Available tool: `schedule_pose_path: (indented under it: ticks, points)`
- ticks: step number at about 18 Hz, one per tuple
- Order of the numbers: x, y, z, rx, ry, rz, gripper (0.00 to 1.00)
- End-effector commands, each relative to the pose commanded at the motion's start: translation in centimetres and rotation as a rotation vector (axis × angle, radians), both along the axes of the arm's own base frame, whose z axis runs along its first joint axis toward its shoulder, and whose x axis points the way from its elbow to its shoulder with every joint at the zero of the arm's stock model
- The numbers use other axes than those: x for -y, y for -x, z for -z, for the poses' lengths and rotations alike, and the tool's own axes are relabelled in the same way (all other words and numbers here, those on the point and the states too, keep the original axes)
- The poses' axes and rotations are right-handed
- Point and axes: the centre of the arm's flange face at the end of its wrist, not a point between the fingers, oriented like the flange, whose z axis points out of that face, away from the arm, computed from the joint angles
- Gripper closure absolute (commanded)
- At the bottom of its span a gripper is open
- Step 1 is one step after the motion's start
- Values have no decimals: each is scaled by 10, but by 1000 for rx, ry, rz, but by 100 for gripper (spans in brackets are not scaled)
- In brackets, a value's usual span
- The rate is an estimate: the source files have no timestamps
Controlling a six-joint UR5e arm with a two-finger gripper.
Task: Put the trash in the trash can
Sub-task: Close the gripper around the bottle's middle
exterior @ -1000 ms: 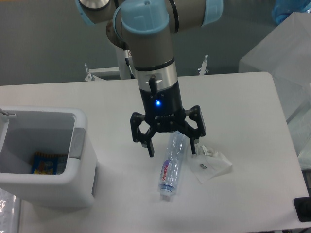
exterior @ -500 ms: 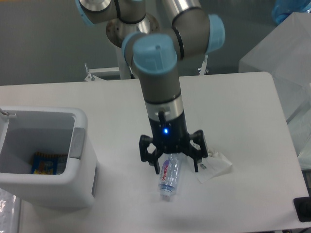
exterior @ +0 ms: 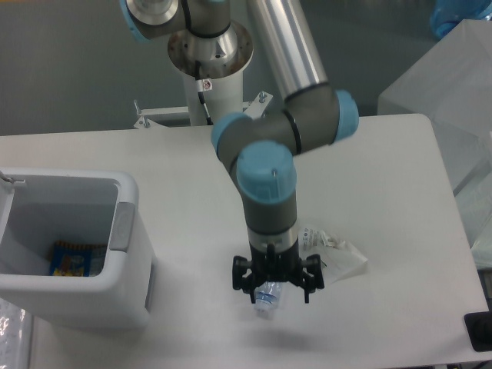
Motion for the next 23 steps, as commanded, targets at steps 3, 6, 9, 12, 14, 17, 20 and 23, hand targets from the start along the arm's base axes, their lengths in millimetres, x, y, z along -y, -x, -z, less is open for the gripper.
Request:
schedule_pose_path:
  ticks: [3,6,9,12,14,17,20,23]
  points:
    - [-5,0,34,33,34,6,0]
    - [-7,-1,42,41,39,11,0]
    - [-8,-3,46,47,44,16,0]
    - [-9,-6,56,54,59,16,0]
    - [-11,-11,58,56,65,16,0]
    - [-13,-19,63,62,73,24,0]
    - [-13,-19,64,64,73,26,0]
    - [-13,-21,66,66,75,27,0]
